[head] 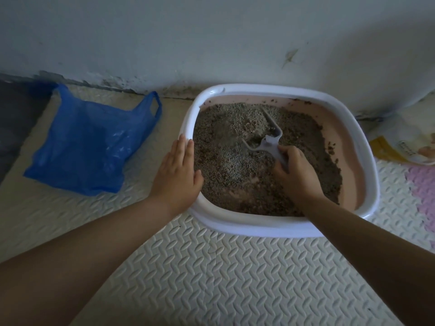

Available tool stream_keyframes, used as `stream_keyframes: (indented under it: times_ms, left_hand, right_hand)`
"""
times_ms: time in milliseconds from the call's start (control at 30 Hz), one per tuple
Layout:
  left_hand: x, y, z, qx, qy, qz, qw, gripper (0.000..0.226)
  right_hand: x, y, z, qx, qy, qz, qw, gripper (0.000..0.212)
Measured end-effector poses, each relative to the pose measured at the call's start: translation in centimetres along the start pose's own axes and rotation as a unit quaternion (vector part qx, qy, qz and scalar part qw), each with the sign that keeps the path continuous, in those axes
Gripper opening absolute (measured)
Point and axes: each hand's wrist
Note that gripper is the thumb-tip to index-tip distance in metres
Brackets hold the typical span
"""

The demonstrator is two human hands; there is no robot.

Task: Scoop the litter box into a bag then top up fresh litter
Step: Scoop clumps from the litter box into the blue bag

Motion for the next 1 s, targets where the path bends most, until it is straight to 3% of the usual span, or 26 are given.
stream_keyframes:
  times_ms: [200,500,800,1000]
  left_hand:
    - [0.0,-0.1,0.1,0.002,-0.004,0.012,1.000,0.070]
    - [0.1,0.1,0.3,0.008,-0.015,0.026,1.000,0.070]
    - [0.2,0.1,0.2,0.007,-0.015,0.023,1.000,0.070]
    - [0.2,0.1,0.2,0.005,-0.011,0.020,1.000,0.070]
  right_hand:
    - [1.6,0.5,-0.9,-0.019,0.017,0.020,0.999,0.025]
    - [2.1,-0.6,-1.7,0.061,0.008,-0.018,0.998,0.025]
    - [2.5,-1.6,-1.4,0.019,0.034,0.028,0.999,0.027]
    - [2.2,-1.5,-1.6,0.039,0.024,0.010,0.999,0.028]
Point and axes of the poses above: each hand's wrist, its own z-axis towards the middle knuckle, its own x-axis out of the back of the hand, y = z × x, and after that the axes turned 9 degrees about y, right-handed
